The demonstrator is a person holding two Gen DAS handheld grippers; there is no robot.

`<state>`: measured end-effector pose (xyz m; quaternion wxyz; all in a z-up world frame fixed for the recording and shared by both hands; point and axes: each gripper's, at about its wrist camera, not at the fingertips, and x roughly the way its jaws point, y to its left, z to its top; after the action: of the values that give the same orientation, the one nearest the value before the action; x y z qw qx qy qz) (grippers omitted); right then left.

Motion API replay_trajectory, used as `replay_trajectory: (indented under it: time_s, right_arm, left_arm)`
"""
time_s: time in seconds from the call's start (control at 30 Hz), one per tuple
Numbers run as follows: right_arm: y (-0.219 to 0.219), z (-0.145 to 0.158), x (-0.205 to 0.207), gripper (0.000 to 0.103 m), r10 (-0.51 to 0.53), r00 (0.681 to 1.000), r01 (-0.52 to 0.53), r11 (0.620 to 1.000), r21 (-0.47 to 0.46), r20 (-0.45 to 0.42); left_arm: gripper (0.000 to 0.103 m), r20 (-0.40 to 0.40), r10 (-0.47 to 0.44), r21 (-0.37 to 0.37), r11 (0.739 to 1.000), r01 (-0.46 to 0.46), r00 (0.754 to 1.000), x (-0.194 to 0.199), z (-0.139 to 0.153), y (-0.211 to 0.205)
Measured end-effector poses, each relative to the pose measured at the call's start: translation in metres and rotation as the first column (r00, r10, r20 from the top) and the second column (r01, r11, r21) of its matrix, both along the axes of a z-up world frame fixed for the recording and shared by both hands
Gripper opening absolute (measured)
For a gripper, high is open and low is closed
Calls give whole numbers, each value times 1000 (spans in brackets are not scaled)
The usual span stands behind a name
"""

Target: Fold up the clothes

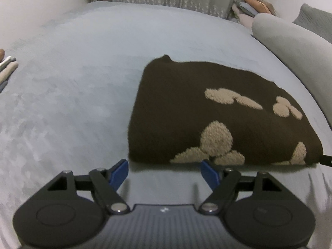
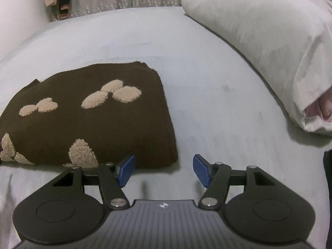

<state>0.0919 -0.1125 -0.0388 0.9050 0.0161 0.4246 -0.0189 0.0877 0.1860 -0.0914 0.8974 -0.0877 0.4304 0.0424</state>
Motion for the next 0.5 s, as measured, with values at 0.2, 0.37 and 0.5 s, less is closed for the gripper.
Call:
replay_trajectory:
  time_s: [0.2,0.37,0.5]
  right_arm:
    - [-13,-9,-8,65,2,999,1,998,58,-44]
    - [-29,-19,-12,65,33,995,-19,989,147,-95]
    - [-40,-24,-11,65,69,987,-40,979,201,-142]
  left_arm:
    - [78,-27,-101,-12,995,101,994,-1,-10,-1]
    - [80,-62,-219,44,974,222,974,-4,-19,-9]
    - [83,-112,-316,94,941,326,942,-6,-21,-16]
